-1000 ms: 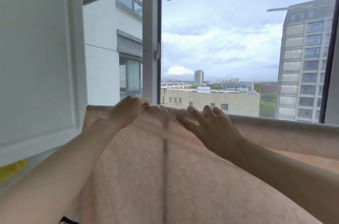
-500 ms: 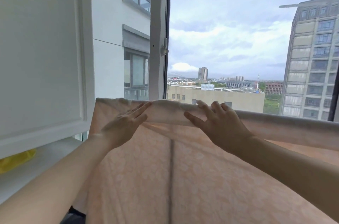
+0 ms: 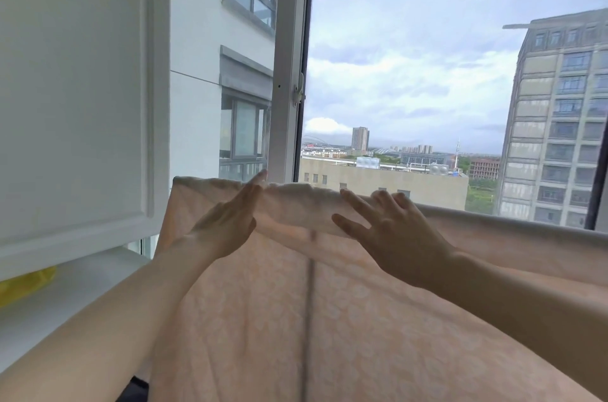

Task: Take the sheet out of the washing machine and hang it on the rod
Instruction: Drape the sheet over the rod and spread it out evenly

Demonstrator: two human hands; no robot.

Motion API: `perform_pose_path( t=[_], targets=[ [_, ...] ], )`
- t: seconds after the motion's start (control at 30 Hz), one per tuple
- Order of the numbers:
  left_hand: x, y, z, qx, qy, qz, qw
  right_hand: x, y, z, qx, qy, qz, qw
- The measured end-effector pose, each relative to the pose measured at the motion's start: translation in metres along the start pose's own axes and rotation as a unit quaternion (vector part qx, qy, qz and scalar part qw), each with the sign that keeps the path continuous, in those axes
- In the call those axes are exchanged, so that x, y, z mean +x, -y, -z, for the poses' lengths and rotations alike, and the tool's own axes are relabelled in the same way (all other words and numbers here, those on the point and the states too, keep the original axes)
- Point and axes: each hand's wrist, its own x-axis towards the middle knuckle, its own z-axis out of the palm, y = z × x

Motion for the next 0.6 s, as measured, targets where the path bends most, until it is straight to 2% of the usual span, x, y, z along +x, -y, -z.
perform_pose_path(
  t=[0.07, 0.23, 0.37, 0.5, 0.6],
  targets=[
    [0.006, 0.0, -0.004, 0.002, 0.033, 0.049, 0.998, 0.0, 0.0, -0.001, -0.003, -0.002, -0.003, 1.0],
    [0.013, 0.008, -0.013, 0.14, -0.054, 0.071, 0.986, 0.001, 0.001, -0.006, -0.005, -0.007, -0.011, 1.0],
    [0.015, 0.025, -0.012, 0.202, -0.093, 0.029, 0.975, 0.008, 0.005, -0.008, -0.007, -0.007, -0.01, 1.0],
    [0.03, 0.029, -0.001, 0.189, -0.133, -0.016, 0.973, 0.014, 0.008, -0.008, -0.011, -0.006, -0.008, 1.0],
    [0.036, 0.038, 0.002, 0.166, -0.138, -0.081, 0.973, 0.012, 0.007, -0.009, -0.018, -0.007, -0.002, 1.0]
  ],
)
